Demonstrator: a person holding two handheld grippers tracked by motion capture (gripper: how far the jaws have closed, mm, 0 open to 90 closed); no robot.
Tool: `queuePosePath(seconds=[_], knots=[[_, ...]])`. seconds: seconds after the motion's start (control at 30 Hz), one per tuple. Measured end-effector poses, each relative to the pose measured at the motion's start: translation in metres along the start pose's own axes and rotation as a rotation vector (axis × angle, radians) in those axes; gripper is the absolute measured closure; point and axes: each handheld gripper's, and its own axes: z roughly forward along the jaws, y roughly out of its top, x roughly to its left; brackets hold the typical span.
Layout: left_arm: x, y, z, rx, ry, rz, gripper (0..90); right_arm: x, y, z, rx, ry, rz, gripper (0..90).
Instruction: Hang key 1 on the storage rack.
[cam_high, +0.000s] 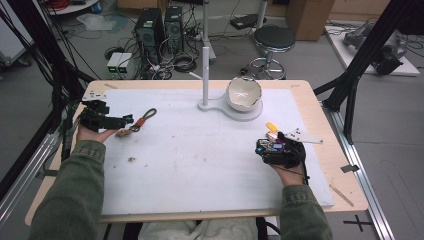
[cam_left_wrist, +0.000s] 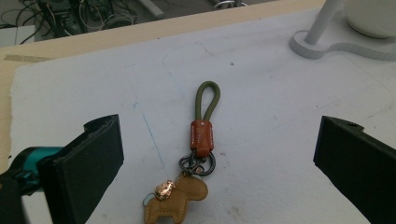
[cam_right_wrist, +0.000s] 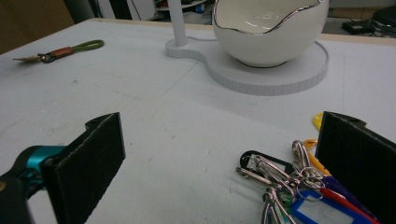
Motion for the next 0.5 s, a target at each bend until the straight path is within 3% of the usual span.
queuePosePath(seconds=[0.17,0.27,0.5], knots=[[0.001,0.003,0.007,0.005,0.008,0.005,2.0,-0.001,0.0,0.0,0.001,-0.001,0.002,0.7],[0.004,-0.001,0.021,0.051,0.012,0.005,2.1,-0.001,0.0,0.0,0.002,-0.003,0.007,0.7],[0.009,-0.006,0.041,0.095,0.022,-0.005,4.1,-0.001,0.0,0.0,-0.002,-0.003,0.001,0.7]])
